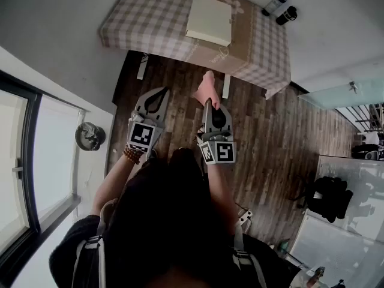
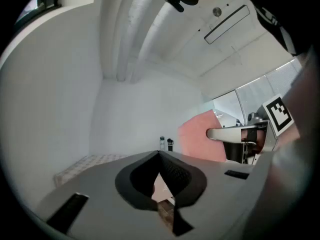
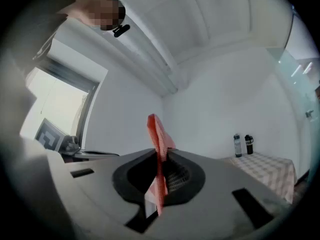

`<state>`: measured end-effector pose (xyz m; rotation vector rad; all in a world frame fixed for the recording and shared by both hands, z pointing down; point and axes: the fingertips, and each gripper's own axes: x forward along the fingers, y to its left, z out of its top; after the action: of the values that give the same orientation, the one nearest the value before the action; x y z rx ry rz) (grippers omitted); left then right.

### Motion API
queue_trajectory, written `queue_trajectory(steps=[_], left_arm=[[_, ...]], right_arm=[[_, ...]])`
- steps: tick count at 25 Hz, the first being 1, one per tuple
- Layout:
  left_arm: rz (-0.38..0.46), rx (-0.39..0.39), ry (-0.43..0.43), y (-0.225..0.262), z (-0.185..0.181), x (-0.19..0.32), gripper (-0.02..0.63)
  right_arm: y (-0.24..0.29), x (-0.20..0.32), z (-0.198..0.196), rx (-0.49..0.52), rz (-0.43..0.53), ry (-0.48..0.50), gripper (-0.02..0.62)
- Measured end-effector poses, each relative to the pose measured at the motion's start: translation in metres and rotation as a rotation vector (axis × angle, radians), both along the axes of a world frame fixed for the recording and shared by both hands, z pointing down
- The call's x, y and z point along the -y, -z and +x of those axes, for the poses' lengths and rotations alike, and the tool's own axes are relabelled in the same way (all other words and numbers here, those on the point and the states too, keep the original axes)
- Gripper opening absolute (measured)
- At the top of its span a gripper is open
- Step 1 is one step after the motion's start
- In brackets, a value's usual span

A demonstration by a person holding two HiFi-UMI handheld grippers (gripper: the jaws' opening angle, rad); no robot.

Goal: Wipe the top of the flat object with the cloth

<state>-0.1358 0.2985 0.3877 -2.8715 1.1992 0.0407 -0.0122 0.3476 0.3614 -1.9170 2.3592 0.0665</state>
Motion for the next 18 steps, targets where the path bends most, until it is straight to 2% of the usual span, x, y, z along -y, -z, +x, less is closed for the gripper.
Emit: queue_trajectory(steps=[8,18], left_arm=[[0.011,0.022,-0.002,-0.009,0.046,0.055,0.002],[0.015,0.098,0.065,-0.009,0.142,0.176,0.003]], right_arm=[[-0.011,0.056,0.050,0.046,0.007,0.014,0.017],[-0.013,0.204,0.158,0.110,0.012,0.072,0.017]])
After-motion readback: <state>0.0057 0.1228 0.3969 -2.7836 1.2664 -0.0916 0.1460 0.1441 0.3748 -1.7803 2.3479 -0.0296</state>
